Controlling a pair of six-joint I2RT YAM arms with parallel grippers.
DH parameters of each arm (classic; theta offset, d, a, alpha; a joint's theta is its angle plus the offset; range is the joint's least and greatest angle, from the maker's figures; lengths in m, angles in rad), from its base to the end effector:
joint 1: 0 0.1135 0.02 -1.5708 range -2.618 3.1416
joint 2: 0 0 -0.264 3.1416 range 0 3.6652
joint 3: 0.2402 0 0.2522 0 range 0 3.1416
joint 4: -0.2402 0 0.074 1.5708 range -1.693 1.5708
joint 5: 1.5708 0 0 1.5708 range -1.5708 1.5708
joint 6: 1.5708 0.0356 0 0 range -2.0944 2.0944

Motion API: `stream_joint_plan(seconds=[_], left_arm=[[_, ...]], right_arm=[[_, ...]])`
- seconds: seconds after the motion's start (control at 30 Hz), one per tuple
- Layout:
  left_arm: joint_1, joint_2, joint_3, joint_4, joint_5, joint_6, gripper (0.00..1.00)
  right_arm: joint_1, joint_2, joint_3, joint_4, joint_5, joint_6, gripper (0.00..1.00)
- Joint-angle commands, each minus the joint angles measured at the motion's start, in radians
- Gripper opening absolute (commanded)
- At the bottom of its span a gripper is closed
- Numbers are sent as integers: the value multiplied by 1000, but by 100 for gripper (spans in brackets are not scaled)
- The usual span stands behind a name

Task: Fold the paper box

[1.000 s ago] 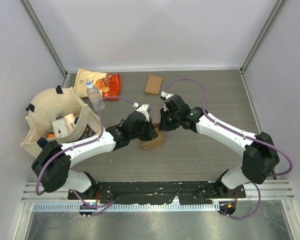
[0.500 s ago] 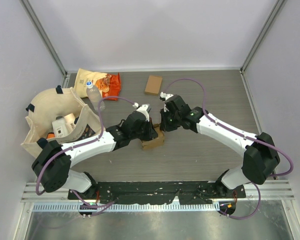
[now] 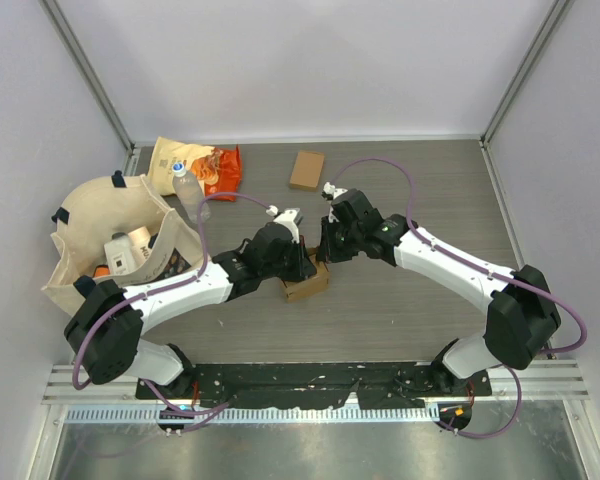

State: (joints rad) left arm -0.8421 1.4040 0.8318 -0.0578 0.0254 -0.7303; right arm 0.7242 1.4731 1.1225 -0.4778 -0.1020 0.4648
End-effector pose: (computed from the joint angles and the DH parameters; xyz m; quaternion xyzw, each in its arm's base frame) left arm 0.2012 -0.2268 0.2271 0.0556 0.8896 -0.3287 0.3122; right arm 0.2365 0.2140 0.2678 -0.1387 0.9205 0.2423 0.2735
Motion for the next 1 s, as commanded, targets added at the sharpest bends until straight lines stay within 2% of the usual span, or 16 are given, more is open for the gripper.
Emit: stream_joint_plan(seconds=[0.0, 0.13, 0.37, 0.53, 0.97], left_arm=[[-2, 26, -3, -51, 1, 9, 0], [-2, 24, -2, -54, 4, 12, 0], [-2, 23, -8, -59, 1, 15, 0], [-2, 24, -7, -62, -1, 17, 0], [-2, 33, -7, -65, -5, 17, 0]], right_arm=[[9, -46, 5, 73, -54, 43, 1], [11, -40, 7, 44, -25, 20, 1], [11, -53, 16, -54, 87, -135, 1], [11, -68, 17, -65, 97, -232, 1], [21, -66, 19, -65, 189, -270, 1]])
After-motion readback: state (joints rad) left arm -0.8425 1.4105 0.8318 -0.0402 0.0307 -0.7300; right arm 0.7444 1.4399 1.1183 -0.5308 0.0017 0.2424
